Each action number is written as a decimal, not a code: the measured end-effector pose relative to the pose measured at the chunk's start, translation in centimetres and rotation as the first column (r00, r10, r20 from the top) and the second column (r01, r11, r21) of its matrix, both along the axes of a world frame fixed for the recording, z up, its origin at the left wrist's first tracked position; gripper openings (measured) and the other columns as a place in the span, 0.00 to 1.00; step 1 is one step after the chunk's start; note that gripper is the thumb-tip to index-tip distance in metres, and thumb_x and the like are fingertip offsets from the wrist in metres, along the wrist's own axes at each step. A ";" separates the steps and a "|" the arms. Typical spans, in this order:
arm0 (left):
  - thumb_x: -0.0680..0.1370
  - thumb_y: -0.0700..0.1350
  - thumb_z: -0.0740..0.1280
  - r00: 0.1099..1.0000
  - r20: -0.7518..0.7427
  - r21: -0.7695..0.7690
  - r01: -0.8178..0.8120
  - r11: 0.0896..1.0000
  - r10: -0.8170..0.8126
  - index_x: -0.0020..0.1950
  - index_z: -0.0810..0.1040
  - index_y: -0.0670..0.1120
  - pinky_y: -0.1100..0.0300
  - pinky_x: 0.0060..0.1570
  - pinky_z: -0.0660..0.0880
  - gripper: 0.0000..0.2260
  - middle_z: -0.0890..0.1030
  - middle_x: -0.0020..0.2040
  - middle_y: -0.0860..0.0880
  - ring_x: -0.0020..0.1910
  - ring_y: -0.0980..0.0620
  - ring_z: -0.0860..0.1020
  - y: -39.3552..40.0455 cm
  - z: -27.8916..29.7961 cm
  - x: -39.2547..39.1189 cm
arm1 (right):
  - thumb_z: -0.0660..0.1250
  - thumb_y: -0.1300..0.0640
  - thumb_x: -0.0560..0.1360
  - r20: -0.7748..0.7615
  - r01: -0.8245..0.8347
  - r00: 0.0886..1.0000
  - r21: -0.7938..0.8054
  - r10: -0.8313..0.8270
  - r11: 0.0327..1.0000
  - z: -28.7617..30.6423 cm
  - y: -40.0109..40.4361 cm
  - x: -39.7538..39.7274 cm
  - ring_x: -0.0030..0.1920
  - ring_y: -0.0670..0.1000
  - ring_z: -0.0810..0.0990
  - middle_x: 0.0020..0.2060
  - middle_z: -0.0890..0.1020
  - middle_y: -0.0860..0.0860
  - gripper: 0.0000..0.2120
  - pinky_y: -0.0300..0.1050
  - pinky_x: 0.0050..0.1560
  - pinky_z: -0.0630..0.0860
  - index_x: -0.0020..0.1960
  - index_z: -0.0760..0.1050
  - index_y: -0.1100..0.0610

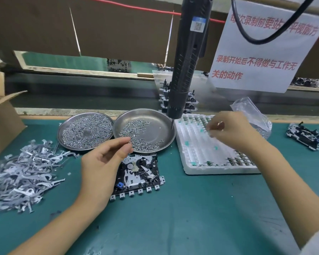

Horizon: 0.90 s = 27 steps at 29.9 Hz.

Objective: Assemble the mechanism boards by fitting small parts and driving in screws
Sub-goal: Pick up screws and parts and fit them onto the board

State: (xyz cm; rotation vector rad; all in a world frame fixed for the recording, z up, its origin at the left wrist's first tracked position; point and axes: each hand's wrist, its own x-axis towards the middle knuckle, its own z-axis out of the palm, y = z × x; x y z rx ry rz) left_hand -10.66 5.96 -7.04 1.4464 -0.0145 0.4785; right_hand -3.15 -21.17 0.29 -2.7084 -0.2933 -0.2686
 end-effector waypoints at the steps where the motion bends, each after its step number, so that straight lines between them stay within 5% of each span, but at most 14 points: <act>1: 0.68 0.45 0.71 1.000 0.009 0.013 0.007 1.000 -0.007 0.46 0.83 0.50 0.71 0.44 0.75 0.08 0.85 0.41 0.54 0.41 0.59 0.82 -0.1 0.0 -0.1 | 0.70 0.68 0.70 -0.087 -0.056 0.993 0.181 0.073 0.982 0.4 1.2 -1.5 0.35 0.46 0.81 0.36 0.82 0.48 0.10 0.36 0.37 0.77 0.37 0.81 0.53; 5: 0.69 0.42 0.71 0.997 0.058 0.075 0.043 0.996 -0.047 0.45 0.83 0.52 0.72 0.43 0.74 0.07 0.84 0.42 0.55 0.42 0.59 0.81 -0.6 0.1 -0.5 | 0.73 0.68 0.69 -0.204 -0.130 0.906 0.701 0.372 0.701 -0.8 6.9 -5.4 0.38 0.46 0.84 0.39 0.86 0.51 0.10 0.33 0.38 0.77 0.40 0.83 0.54; 12: 0.70 0.41 0.70 0.989 0.086 0.135 0.105 0.985 -0.118 0.45 0.82 0.52 0.72 0.41 0.74 0.08 0.84 0.41 0.54 0.40 0.61 0.80 -0.8 0.0 -0.9 | 0.70 0.70 0.70 -0.177 0.009 0.892 0.927 0.415 0.376 -4.4 10.5 -6.2 0.39 0.49 0.84 0.40 0.86 0.53 0.12 0.34 0.43 0.78 0.49 0.81 0.58; 27: 0.70 0.41 0.70 0.982 0.070 0.181 0.158 0.971 -0.173 0.46 0.82 0.48 0.70 0.42 0.75 0.06 0.84 0.41 0.53 0.40 0.59 0.81 -0.9 0.0 -1.1 | 0.73 0.65 0.70 -0.118 -0.049 0.907 0.925 0.405 0.378 -5.3 10.6 -6.3 0.42 0.50 0.84 0.43 0.86 0.55 0.10 0.37 0.44 0.78 0.52 0.82 0.62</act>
